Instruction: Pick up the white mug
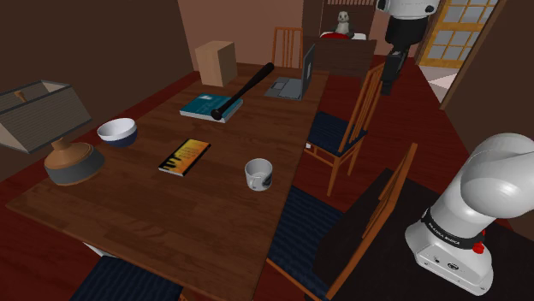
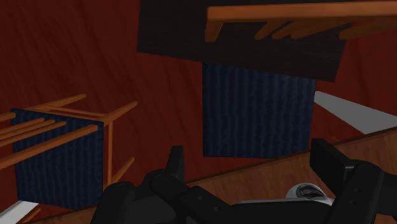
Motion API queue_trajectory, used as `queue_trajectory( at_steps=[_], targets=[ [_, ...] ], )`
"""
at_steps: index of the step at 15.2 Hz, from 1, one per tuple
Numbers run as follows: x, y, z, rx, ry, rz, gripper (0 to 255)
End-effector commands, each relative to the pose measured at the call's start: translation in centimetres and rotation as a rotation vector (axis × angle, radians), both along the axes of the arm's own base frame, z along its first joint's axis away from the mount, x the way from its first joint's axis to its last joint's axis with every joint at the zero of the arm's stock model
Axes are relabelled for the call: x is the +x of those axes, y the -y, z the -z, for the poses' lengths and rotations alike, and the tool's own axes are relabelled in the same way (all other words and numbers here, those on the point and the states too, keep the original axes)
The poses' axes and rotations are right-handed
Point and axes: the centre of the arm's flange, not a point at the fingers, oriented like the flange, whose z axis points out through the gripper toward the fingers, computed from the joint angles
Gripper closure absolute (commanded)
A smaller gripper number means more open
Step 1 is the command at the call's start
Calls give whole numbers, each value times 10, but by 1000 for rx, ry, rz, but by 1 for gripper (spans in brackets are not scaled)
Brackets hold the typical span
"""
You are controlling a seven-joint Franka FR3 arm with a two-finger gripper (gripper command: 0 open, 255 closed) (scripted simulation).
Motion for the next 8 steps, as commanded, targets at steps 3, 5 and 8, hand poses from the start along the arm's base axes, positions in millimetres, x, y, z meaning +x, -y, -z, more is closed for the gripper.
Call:
queue_trajectory(
  at_steps=[3, 5, 8],
  targets=[
    [16, -8, 19, 9, 2, -5, 0],
    [31, -16, 37, 17, 4, -9, 0],
    [55, -29, 65, 30, 6, -17, 0]
  ],
)
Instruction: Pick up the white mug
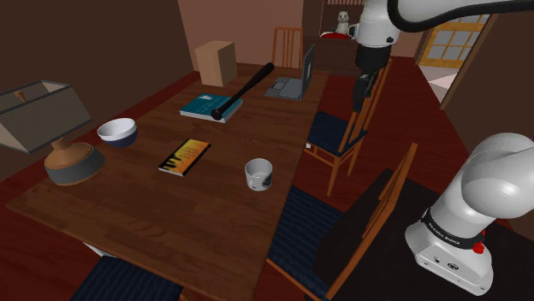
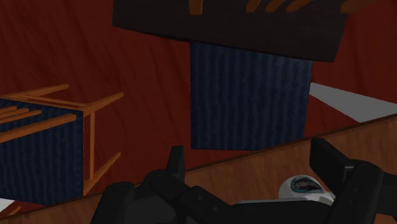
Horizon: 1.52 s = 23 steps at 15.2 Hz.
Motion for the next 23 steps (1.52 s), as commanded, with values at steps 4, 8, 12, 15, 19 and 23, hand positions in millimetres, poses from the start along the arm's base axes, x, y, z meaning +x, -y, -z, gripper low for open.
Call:
queue_trajectory(
  at_steps=[4, 8, 12, 15, 19, 23],
  targets=[
    [40, -22, 44, 23, 7, -11, 0],
    [72, -41, 80, 40, 11, -21, 0],
    [103, -60, 116, 57, 14, -30, 0],
    [127, -75, 142, 70, 17, -37, 0],
    [158, -96, 177, 88, 21, -47, 0],
    [189, -118, 211, 105, 24, -56, 0]
  ],
)
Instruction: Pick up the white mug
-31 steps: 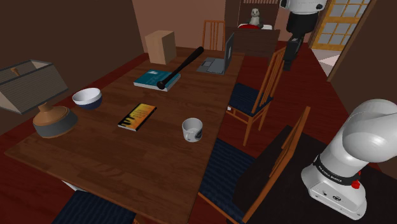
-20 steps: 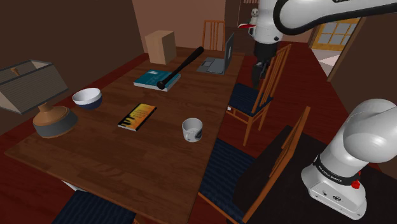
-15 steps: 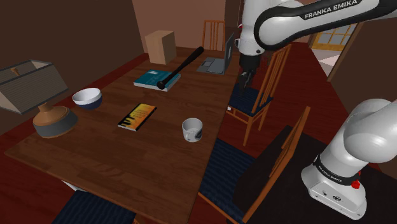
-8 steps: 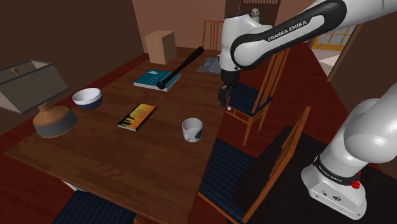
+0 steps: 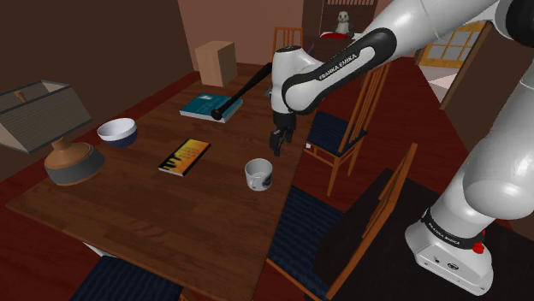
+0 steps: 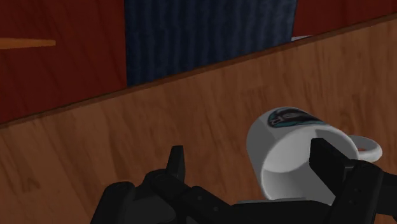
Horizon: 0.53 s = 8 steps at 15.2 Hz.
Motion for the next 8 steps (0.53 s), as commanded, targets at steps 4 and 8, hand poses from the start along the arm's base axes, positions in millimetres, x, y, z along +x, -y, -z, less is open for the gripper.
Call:
queue_trajectory(
  at_steps=[4, 8],
  targets=[
    [37, -32, 43, 23, 5, -12, 0],
    [49, -41, 66, 29, 7, -16, 0]
  ],
)
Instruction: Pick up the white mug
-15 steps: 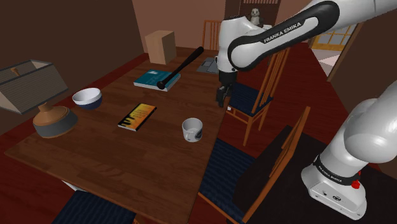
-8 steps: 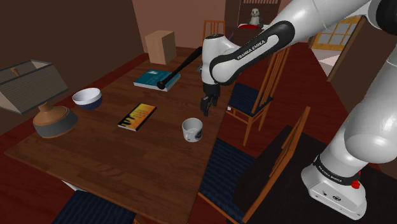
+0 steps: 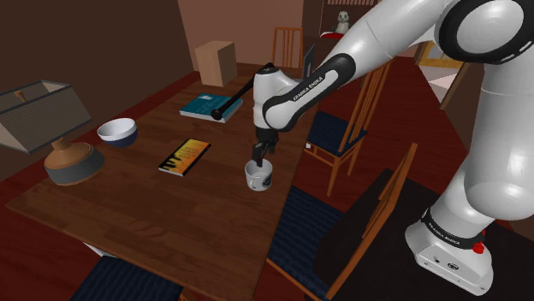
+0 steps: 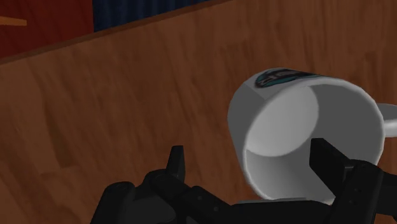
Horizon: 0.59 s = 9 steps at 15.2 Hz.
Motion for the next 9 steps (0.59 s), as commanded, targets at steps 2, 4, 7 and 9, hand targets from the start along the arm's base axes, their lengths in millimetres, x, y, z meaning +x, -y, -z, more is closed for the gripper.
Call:
queue_trajectory(
  at_steps=[2, 4, 7, 9],
  targets=[
    [2, -1, 16, 1, 1, 0, 0],
    [2, -1, 27, 1, 1, 0, 0],
    [2, -1, 35, 1, 1, 0, 0],
    [2, -1, 35, 1, 1, 0, 255]
  ],
)
